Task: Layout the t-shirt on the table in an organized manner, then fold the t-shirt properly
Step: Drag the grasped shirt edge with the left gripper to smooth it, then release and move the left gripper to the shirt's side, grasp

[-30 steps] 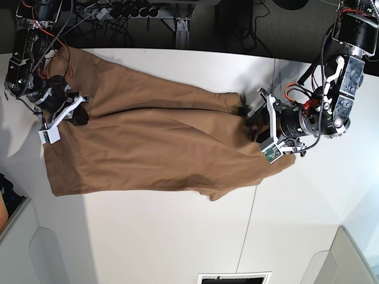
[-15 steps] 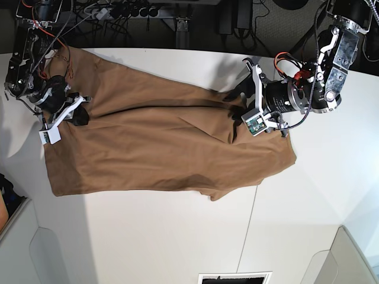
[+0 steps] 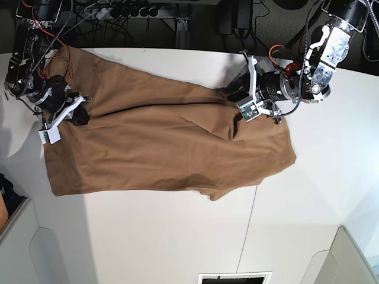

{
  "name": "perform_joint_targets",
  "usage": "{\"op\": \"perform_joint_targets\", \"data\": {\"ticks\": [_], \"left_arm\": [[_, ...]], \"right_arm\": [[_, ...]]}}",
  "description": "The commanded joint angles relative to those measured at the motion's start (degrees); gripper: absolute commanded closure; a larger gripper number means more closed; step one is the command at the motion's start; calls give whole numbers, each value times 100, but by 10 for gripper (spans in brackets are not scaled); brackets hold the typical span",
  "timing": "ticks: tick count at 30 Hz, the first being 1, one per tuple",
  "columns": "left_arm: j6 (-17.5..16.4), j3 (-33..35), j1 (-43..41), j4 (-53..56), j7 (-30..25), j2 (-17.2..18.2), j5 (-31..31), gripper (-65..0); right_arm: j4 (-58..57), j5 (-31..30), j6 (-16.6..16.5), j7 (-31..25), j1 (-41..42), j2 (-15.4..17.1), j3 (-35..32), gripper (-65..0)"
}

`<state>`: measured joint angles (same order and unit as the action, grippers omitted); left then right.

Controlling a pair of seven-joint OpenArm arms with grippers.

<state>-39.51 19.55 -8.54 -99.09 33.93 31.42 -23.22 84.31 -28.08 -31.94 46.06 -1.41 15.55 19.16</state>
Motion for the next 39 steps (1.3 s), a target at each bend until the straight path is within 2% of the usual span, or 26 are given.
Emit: {"op": "perform_joint_targets", "data": {"ticks": [1,2,5,8,11,14,17,21,27,28,31,32,36,39], "left_arm": [[-49,-15,61,-59,-76,63,4,-26],[-49,-17,61,-59,-74,66,11,0],[-49,-17,61,-59,15,68,20,0],[-49,-17,55,-61,522,70,-90,0],[-49,-17,4,-70,1215,101,-684,0],[-49,-17,-234,-144,1526,116,-1228,0],[-49,-15,-608,-212,1585,111,-1475,0],[-49,-17,-973,-299,1582,109,-1478,0],[-49,-17,-1054,-459,1589,114,-1641,0],[-49,-20,-1047,-514,1591,116,-1641,-37],[-49,-105,-1051,-776,1633,118,-1692,-234],[-49,-153,-1051,-887,1679,118,-1759,-277],[-49,-518,-1051,-1366,1904,162,-2188,-294],[-49,-876,-1051,-1659,1906,413,-2610,-293]], "right_arm": [[42,63,22,83,26,79,22,0],[42,63,22,83,26,79,22,0],[42,66,22,81,28,79,22,0],[42,68,22,81,28,81,22,0],[42,96,22,81,28,81,22,0],[42,122,22,81,31,81,22,0],[42,125,22,57,31,81,22,0],[42,129,22,39,31,81,22,0],[42,11,22,-7,87,83,22,0],[44,-7,22,-9,122,83,22,0],[44,-22,22,-4,304,87,22,0],[44,-39,22,-4,382,96,22,0],[44,-20,20,4,706,96,22,0],[44,101,20,4,887,96,22,0]]}}
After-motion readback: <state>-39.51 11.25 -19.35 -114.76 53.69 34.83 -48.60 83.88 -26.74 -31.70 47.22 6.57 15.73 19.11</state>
